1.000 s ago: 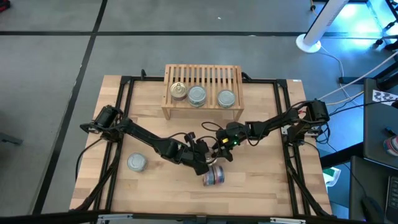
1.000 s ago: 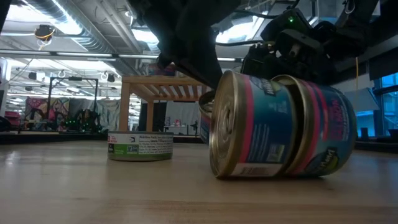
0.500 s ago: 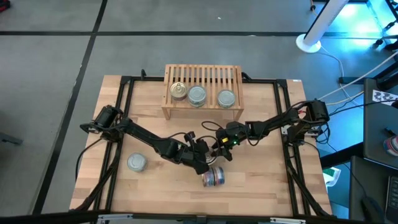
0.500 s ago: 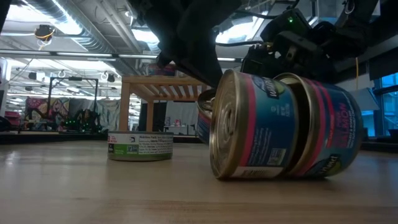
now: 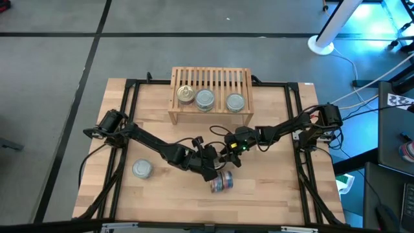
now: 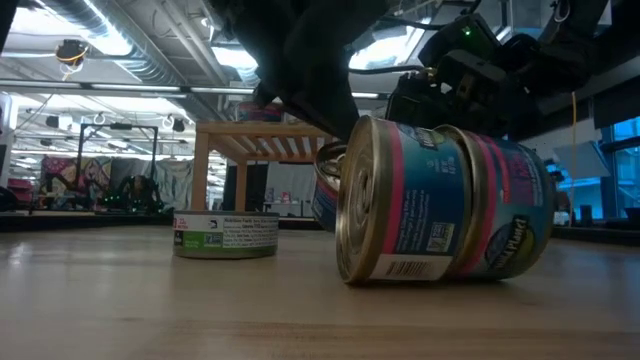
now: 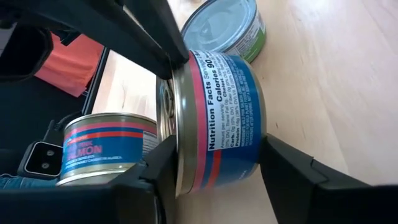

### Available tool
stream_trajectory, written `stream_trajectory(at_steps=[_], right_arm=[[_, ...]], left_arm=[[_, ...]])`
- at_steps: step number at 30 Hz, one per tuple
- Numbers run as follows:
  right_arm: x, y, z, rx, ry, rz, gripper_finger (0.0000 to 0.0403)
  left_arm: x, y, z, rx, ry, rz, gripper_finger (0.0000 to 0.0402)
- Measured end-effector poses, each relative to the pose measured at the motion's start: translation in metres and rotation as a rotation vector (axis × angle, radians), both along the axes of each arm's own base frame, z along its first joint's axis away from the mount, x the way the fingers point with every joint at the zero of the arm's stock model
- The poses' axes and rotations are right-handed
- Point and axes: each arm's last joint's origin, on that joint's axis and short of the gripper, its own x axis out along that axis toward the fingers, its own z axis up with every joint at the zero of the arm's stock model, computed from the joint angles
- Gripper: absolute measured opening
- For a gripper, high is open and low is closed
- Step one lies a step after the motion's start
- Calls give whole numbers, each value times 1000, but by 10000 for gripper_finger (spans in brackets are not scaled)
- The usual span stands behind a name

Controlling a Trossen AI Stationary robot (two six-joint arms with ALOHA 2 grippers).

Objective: Stack canned seafood by type on shelf
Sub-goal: Stack the blue-pink tuna can on top of the other blue-pink tuna can on the shelf

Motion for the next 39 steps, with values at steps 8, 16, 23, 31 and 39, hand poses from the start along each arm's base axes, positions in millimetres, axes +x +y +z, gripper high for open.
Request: stream_trajectory(at_steps=[8,16,23,31,39], right_arm=[[2,1,2,20,-6,2,184],[10,-1,11,26,-35,-9,185],[16,-12,18,51,-51,-24,185],[24,-15,30,82,-90,21,185],[34,-15,44,85,-138,29,185]], left_arm=[[10,-2,24,-4,-56,-4,144],[8,-2,54,-18,35,35,193],[2,8,86,-155,165,67,196],[-25,31,126,-203,265,56,196],[-85,40,189,-256,127,55,196]])
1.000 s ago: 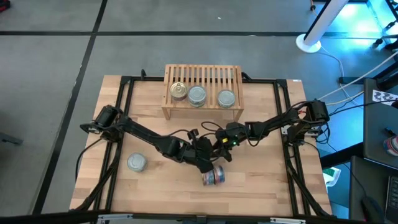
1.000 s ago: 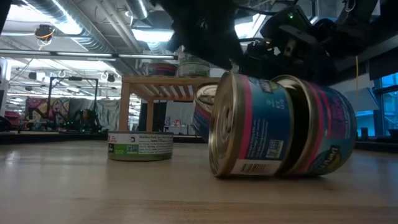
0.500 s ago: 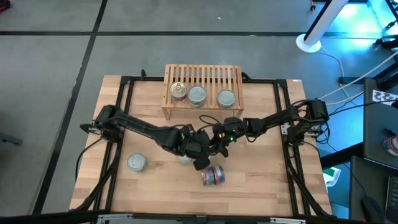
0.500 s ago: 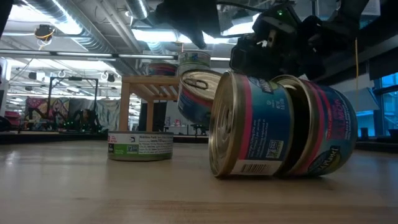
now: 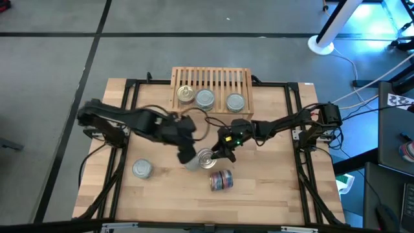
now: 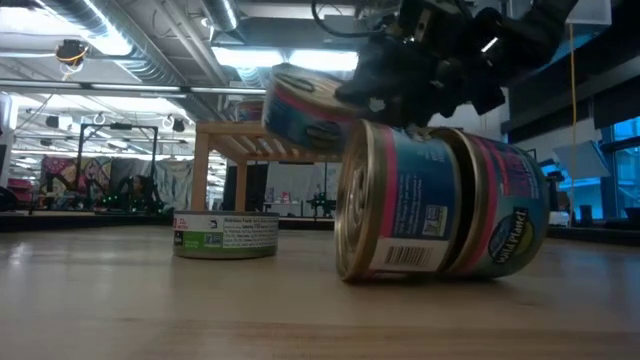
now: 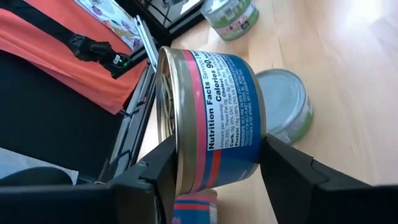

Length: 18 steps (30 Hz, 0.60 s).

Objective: Stack canned seafood by type on shelf
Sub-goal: Stack the blue-pink tuna can on top of the other blue-pink tuna can on the shelf

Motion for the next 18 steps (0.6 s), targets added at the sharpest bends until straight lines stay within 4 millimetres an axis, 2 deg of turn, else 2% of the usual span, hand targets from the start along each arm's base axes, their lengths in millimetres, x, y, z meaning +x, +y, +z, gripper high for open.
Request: stream_trajectory(at_steps=[4,9,14,18], right_arm=[[6,0,9,1,-31,1,185],[14,-2,24,54,-59,28,185],[17,-12,37,67,-95,31,185],[11,-21,49,65,-89,3,185]], left_arm=[[-29,2,19,-48,-52,34,196],[-60,11,27,-116,-106,113,196],[-83,20,17,-157,-142,166,196],[-92,24,-2,-207,-251,163,196]])
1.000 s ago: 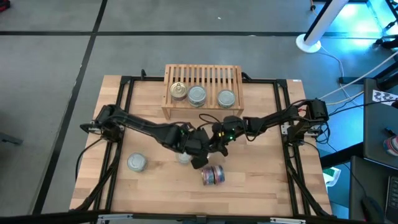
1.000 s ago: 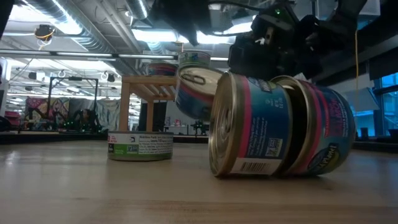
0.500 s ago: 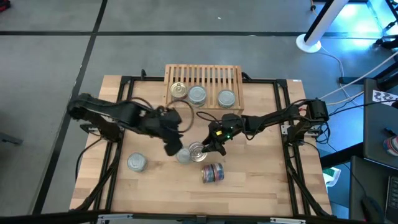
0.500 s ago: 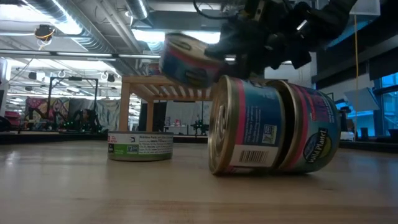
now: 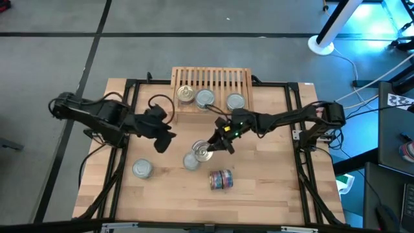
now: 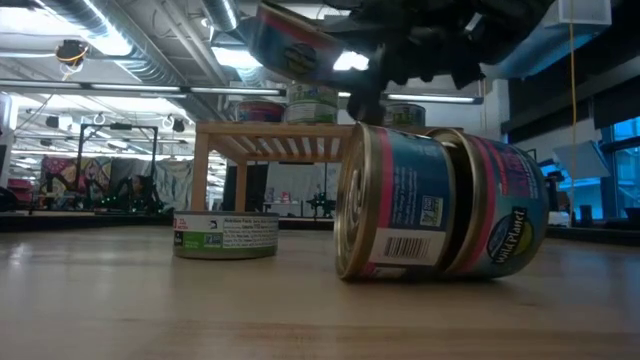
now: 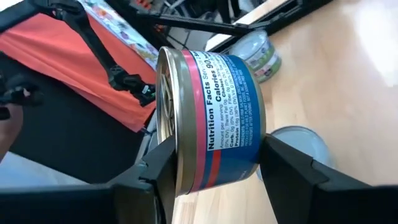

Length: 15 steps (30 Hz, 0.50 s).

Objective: Stack canned seafood by type on shelf
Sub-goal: Stack the blue-pink tuna can on top of the other blue-pink tuna can on the shelf

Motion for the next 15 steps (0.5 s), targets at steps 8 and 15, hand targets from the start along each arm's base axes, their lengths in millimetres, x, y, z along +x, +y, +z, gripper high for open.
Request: stream_trajectory(at_steps=[8,15], right_arm=[[-15,-11,28,-18,-54,-61,186],[-18,-17,31,-20,-48,-90,186]], left_arm=[[5,13,-58,-87,-280,20,195],[17,20,-89,-125,-338,85,196]])
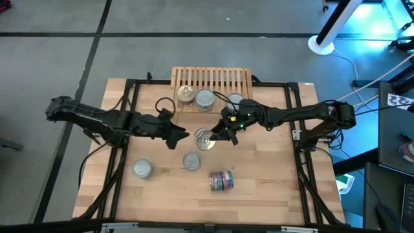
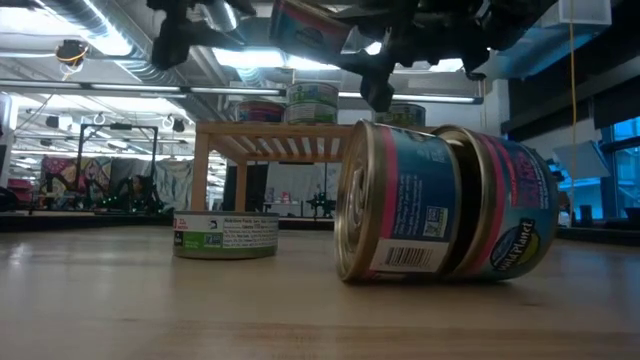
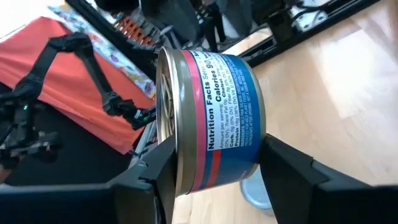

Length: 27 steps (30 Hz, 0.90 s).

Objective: Stack canned seafood by type on shelf
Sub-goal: Stack the blue-pink tuna can on top of the other blue-pink tuna can on the shelf

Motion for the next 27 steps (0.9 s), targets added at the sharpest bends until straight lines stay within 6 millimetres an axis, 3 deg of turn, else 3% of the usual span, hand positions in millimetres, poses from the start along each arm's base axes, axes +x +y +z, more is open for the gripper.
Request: stream_trajectory(at_steps=[12,19,27], right_arm=[[-1,0,-4,0,44,-15,186],[-1,0,-4,-8,42,-35,186],[-2,1,-5,-10,52,-18,186]], left_arm=[[7,6,-7,-118,18,5,196],[22,4,-14,-170,-2,26,196],[28,3,-13,-39,-28,-52,196]])
